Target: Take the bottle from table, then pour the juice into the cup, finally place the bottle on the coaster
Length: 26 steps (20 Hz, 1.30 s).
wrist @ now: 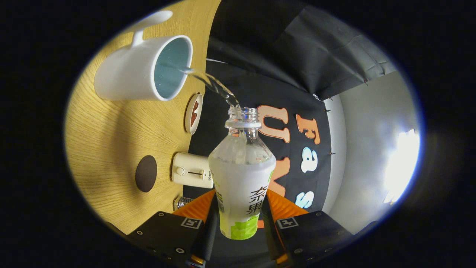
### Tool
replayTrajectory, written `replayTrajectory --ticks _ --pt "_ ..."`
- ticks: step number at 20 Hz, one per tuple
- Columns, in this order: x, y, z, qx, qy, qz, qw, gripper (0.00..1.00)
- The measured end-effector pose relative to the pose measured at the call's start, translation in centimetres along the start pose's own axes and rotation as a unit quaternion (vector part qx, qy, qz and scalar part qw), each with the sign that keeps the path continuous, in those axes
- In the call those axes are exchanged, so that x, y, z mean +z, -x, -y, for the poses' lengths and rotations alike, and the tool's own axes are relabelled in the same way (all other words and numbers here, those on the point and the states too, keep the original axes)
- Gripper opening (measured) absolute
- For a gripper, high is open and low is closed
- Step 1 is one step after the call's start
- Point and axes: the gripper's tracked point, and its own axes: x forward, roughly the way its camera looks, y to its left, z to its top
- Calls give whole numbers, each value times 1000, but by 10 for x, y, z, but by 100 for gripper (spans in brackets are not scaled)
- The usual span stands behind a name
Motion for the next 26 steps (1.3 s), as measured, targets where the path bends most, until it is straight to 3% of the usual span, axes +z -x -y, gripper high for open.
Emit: replayTrajectory --ticks 26 --pt "12 -9 21 -10 120 58 991 58"
